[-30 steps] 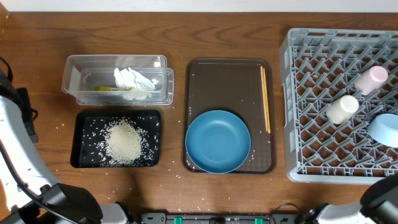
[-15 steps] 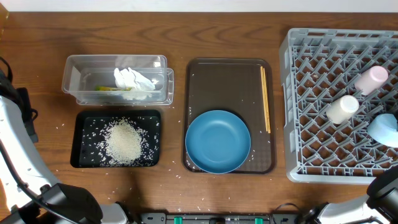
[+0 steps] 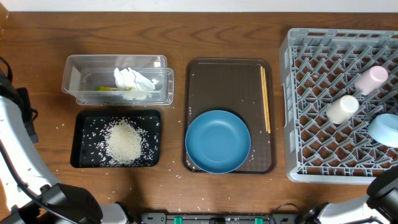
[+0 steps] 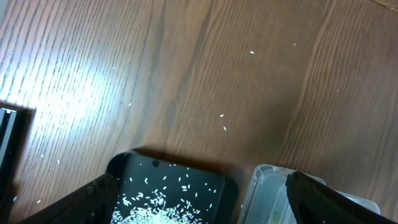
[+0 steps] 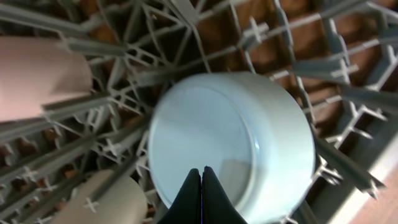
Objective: Sort waste into correct bins and load items into the dishwasher rack
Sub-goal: 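Lower the bowl onto the rack pegs and open the right gripper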
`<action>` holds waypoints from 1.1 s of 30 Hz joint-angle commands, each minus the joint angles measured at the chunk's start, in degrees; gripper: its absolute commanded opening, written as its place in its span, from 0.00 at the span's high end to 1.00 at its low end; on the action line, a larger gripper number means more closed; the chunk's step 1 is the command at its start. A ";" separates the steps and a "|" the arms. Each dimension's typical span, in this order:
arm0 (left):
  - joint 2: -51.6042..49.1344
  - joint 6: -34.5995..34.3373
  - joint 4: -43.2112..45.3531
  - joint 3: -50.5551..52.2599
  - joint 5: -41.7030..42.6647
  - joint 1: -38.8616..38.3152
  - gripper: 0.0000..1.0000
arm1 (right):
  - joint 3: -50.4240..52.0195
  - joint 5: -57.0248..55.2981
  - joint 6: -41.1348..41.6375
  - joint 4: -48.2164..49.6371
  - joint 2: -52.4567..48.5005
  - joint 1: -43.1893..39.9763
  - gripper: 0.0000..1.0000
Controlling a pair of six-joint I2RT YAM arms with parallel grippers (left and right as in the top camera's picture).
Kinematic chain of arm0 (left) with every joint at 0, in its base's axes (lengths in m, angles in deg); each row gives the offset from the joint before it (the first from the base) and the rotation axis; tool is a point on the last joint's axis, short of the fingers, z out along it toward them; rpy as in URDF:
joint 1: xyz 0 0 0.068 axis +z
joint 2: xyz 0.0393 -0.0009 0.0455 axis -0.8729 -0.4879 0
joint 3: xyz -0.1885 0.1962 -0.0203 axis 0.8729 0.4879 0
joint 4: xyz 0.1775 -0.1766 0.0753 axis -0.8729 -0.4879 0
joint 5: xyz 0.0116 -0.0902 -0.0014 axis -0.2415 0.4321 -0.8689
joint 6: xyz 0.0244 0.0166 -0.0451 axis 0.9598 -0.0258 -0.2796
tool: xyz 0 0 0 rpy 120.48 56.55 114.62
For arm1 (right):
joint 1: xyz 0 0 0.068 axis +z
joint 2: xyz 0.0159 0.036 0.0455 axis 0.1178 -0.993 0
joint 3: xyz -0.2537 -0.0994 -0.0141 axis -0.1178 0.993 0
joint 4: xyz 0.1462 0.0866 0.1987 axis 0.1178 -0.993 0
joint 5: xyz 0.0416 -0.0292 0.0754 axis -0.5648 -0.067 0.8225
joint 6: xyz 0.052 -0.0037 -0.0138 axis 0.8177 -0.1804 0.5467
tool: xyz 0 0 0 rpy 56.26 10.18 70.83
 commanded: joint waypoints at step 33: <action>-0.11 0.57 -0.37 0.15 -0.33 0.11 0.11 | 3.08 25.14 -5.86 -5.16 19.19 3.21 0.75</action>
